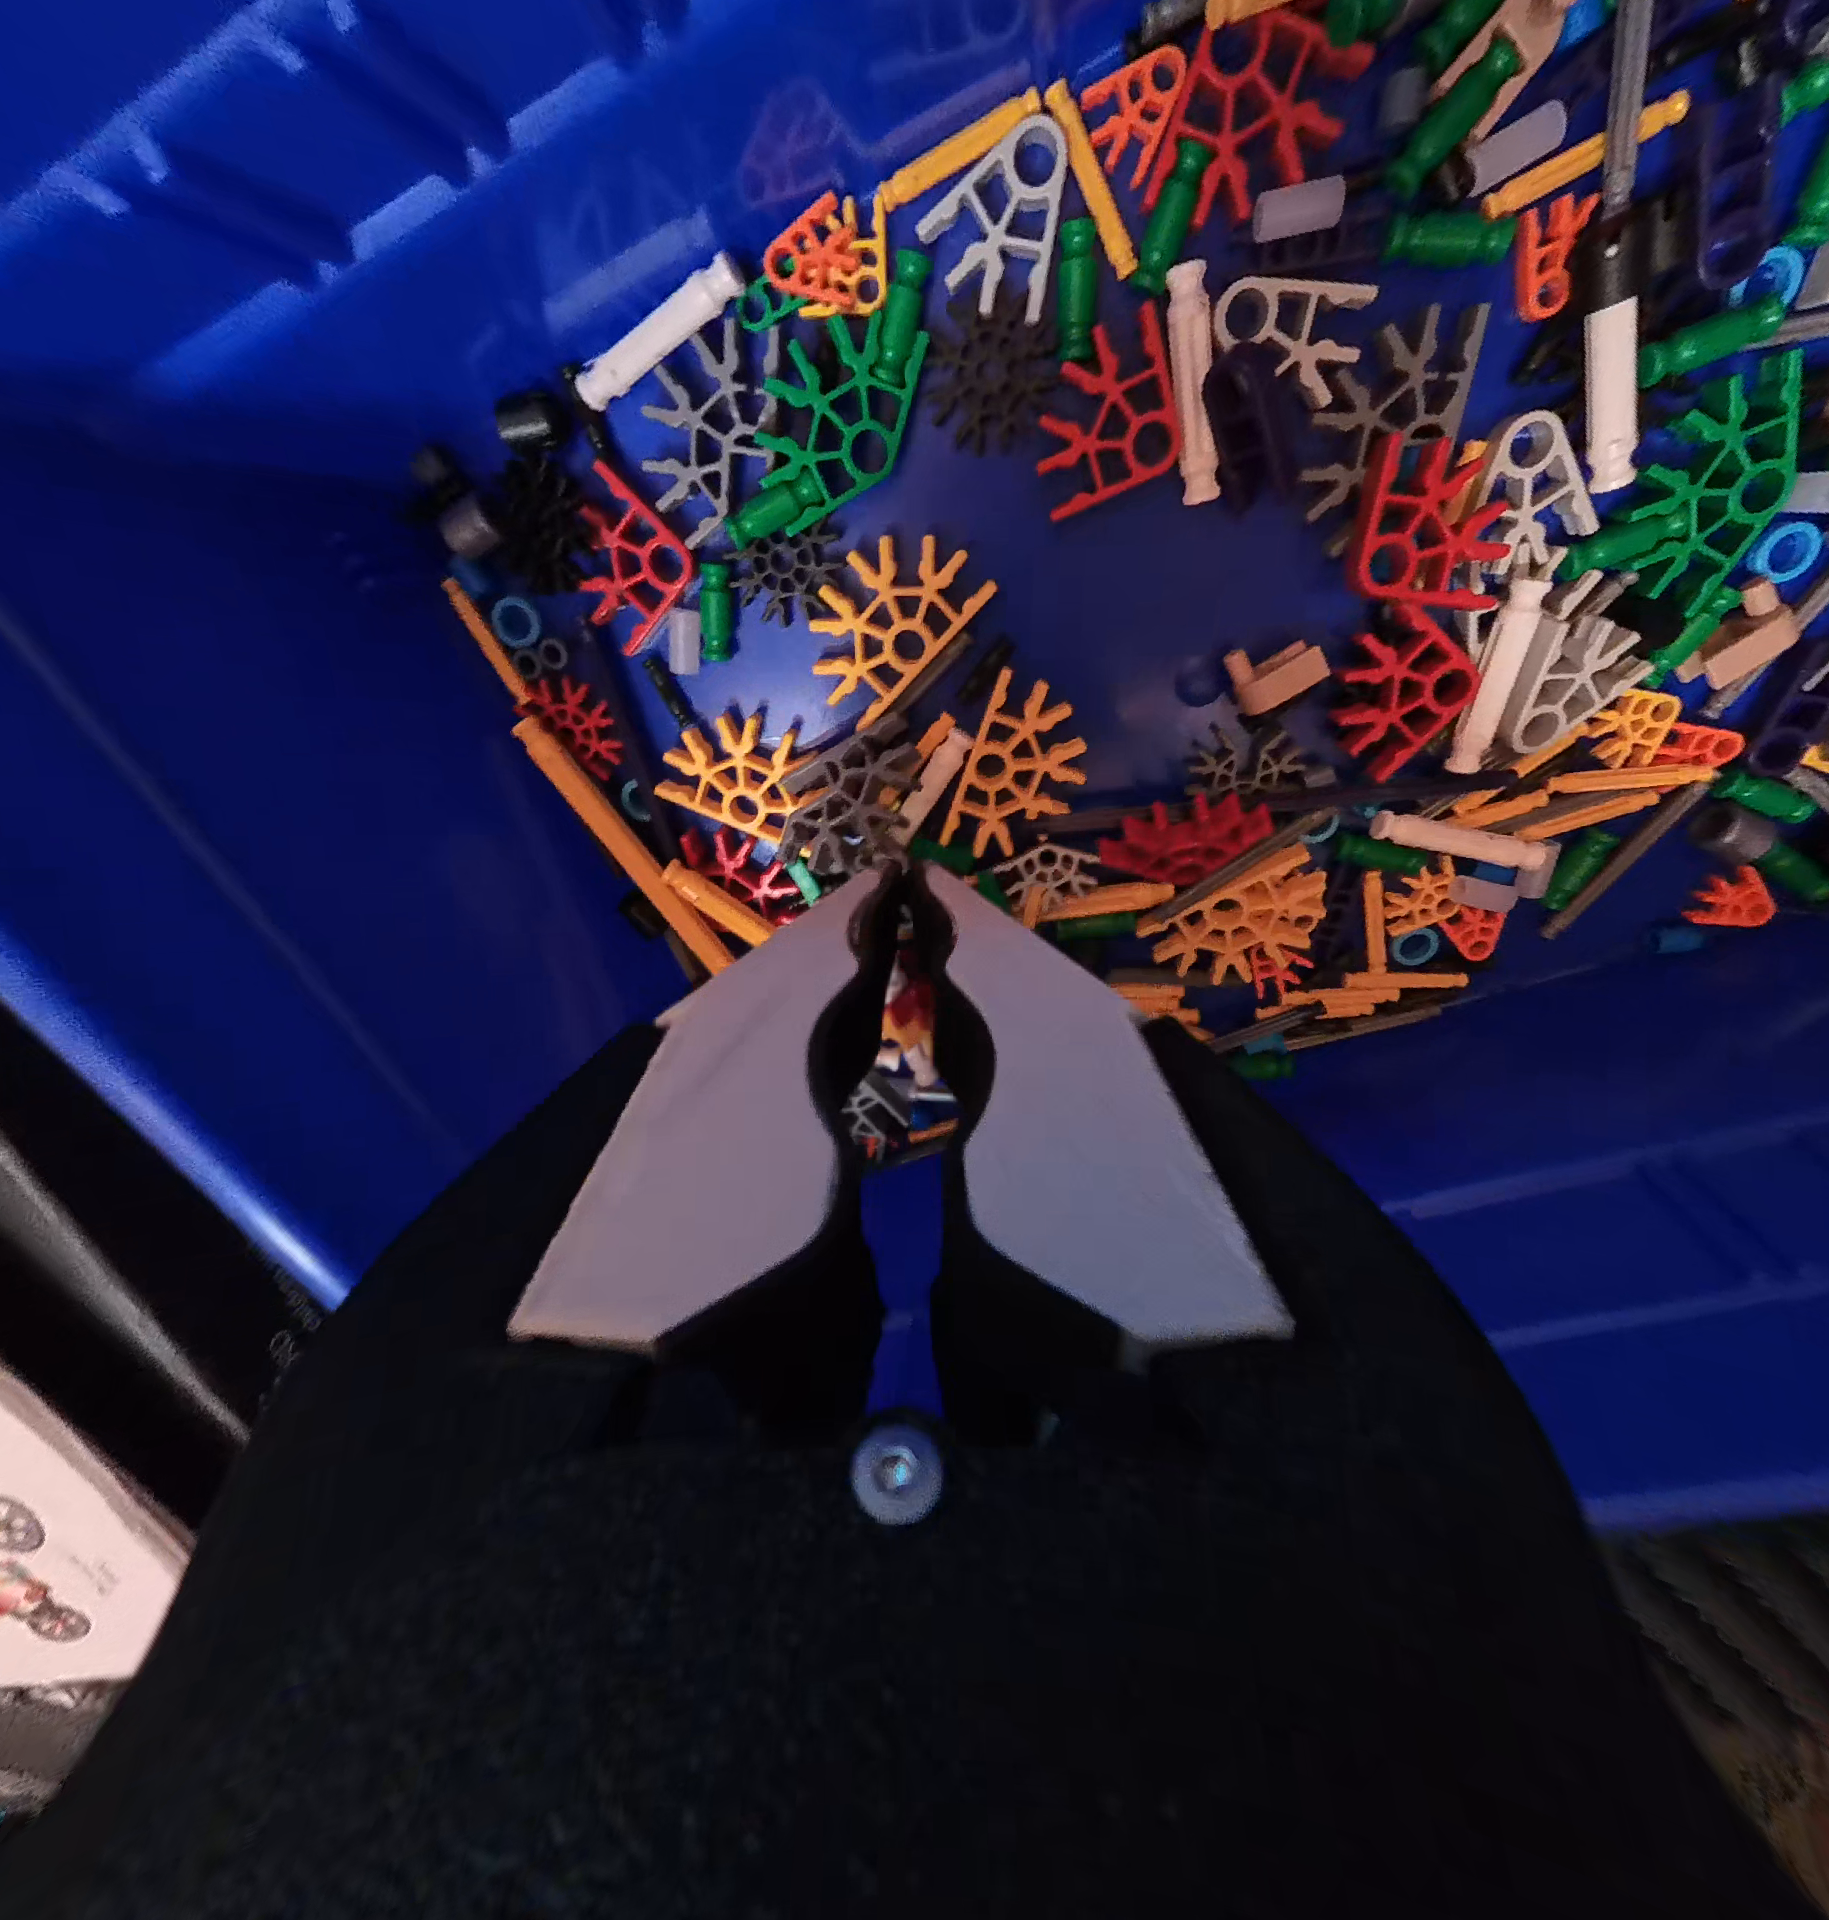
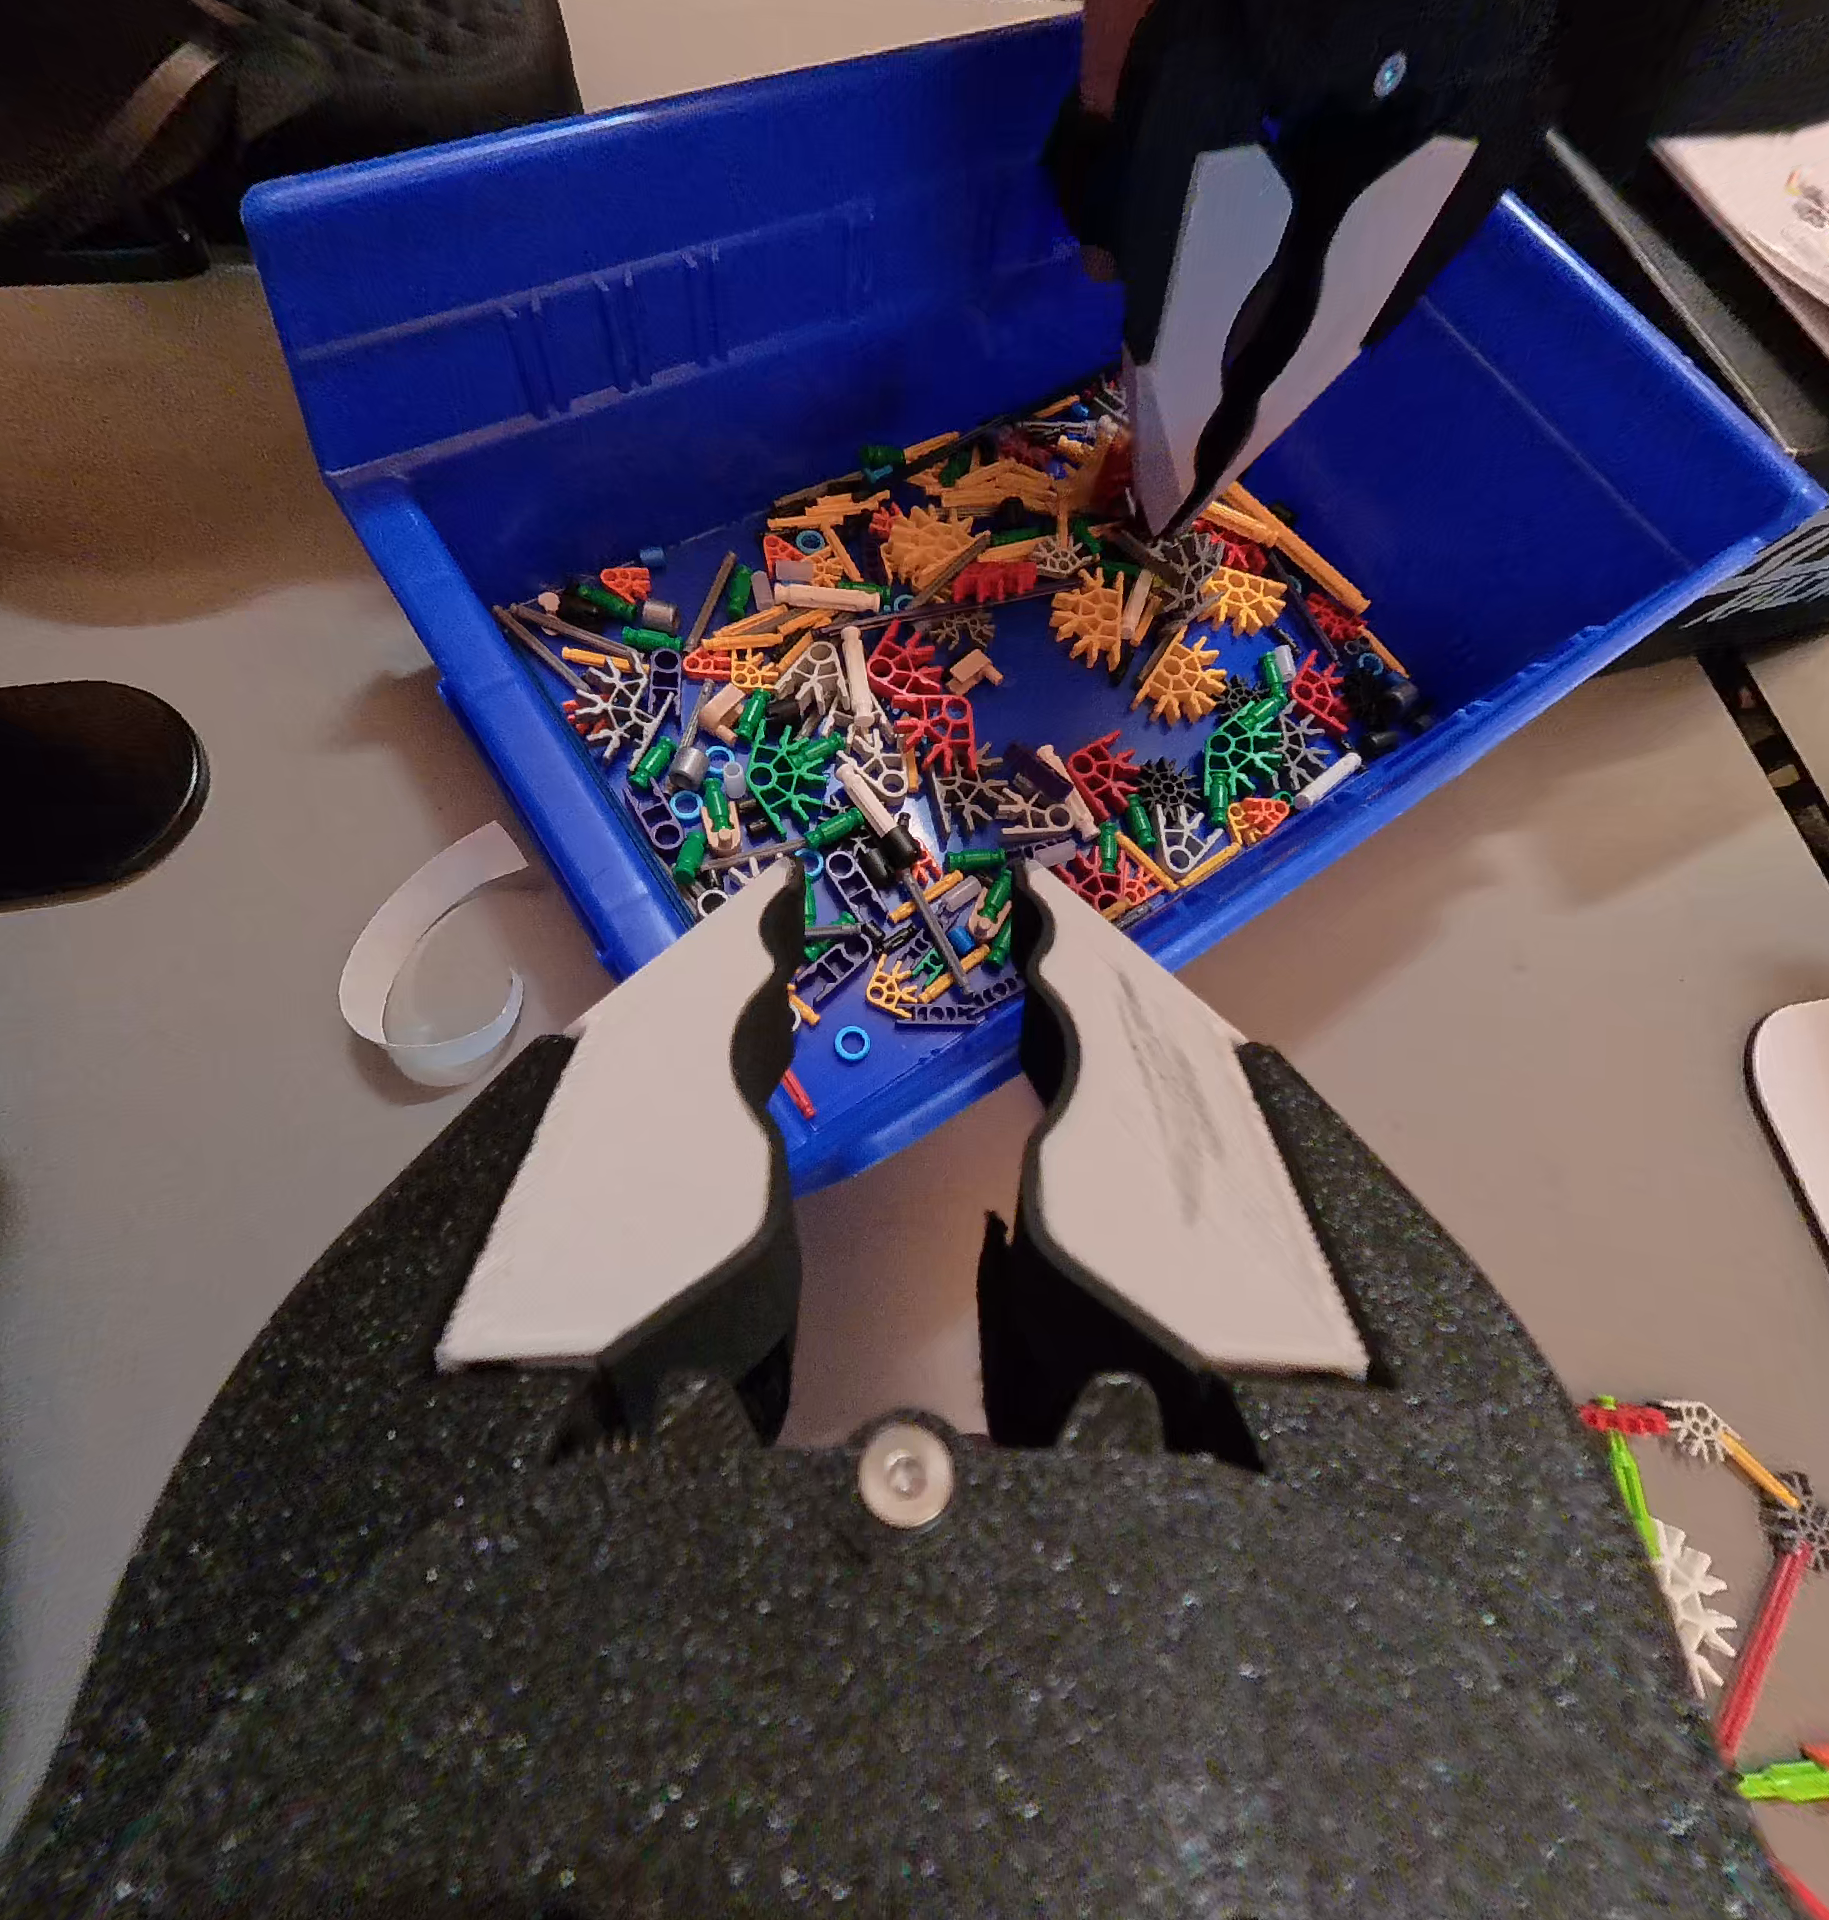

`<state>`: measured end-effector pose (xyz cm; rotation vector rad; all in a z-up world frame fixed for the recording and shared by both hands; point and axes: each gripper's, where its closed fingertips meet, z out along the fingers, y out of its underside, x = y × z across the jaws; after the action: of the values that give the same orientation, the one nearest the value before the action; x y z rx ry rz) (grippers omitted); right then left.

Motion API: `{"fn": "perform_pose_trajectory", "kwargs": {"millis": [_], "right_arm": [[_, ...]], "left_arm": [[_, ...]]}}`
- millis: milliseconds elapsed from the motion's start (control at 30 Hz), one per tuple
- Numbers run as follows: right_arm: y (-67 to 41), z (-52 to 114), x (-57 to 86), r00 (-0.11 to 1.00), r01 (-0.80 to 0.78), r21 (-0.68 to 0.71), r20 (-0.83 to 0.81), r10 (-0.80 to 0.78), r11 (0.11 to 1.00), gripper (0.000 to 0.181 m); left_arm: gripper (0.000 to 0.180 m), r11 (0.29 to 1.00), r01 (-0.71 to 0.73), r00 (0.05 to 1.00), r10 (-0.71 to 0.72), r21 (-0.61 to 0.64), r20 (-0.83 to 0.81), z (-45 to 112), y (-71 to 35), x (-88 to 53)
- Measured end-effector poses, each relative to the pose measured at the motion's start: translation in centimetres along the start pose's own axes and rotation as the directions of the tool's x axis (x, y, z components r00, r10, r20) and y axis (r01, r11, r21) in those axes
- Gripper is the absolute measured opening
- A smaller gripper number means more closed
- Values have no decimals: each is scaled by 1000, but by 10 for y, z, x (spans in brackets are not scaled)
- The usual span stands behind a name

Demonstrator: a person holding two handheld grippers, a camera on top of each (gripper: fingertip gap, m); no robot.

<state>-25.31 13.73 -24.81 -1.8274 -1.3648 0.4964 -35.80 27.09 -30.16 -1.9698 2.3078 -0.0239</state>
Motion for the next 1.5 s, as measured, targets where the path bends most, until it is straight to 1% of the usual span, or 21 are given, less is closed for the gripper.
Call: {"fn": "perform_pose_trajectory", "kwargs": {"millis": [267, 400, 500, 633, 700, 767, 967, 1033, 1200, 1233, 1267, 1333, 1367, 1400, 1500], "right_arm": [[-1, 0, 0, 1000, 0, 2, 1, 0, 1000, 37], [-1, 0, 0, 1000, 1, 0, -1, -1, 1000, 37], [-1, 0, 0, 1000, 0, 1, -3, 0, 1000, 38], [-1, 0, 0, 1000, -3, 4, -5, 3, 1000, 38], [-1, 0, 0, 1000, -4, 4, -7, 4, 1000, 38], [-1, 0, 0, 1000, -4, 4, -7, 4, 1000, 38], [-1, 0, 0, 1000, -3, 4, -9, 3, 1000, 38], [-1, 0, 0, 1000, -4, 4, -9, 4, 1000, 39], [-1, 0, 0, 1000, -4, 6, -9, 4, 1000, 39], [-1, 0, 0, 1000, -4, 6, -9, 4, 1000, 39], [-1, 0, 0, 1000, -5, 8, -8, 5, 1000, 39], [-1, 0, 0, 1000, -7, 11, -6, 7, 1000, 39], [-1, 0, 0, 1000, -6, 13, -5, 6, 1000, 38], [-1, 0, 0, 1000, -6, 14, -4, 6, 1000, 38], [-1, 0, 0, 1000, -4, 14, -2, 4, 1000, 38]], "left_arm": [[0, 999, 35, 999, -35, -3, 29, -11, 11, -10], [3, 1000, 21, 997, -22, -13, -68, -6, 10, 10], [14, 999, -34, 995, 30, -38, -92, 1, 10, 23], [18, 997, -68, 987, 61, -42, -148, 9, 6, 36], [20, 994, -91, 986, 81, -64, -143, 11, 7, 37], [20, 993, -104, 984, 94, -58, -149, 11, 4, 39], [23, 978, -153, 981, 133, -142, -140, 17, 9, 36], [25, 979, -146, 982, 126, -144, -138, 19, 10, 33], [25, 965, -104, 994, 94, -242, -51, 18, 27, 15], [28, 965, -99, 995, 95, -244, -29, 16, 26, 12], [27, 975, -95, 995, 89, -201, -37, 12, 18, 16], [24, 995, -78, 989, 70, -55, -131, 4, -7, 36], [23, 997, -80, 981, 78, -6, -177, 2, -16, 47], [23, 996, -89, 976, 87, 3, -200, 2, -19, 53], [23, 986, -141, 976, 123, -91, -181, 13, -6, 55]]}}
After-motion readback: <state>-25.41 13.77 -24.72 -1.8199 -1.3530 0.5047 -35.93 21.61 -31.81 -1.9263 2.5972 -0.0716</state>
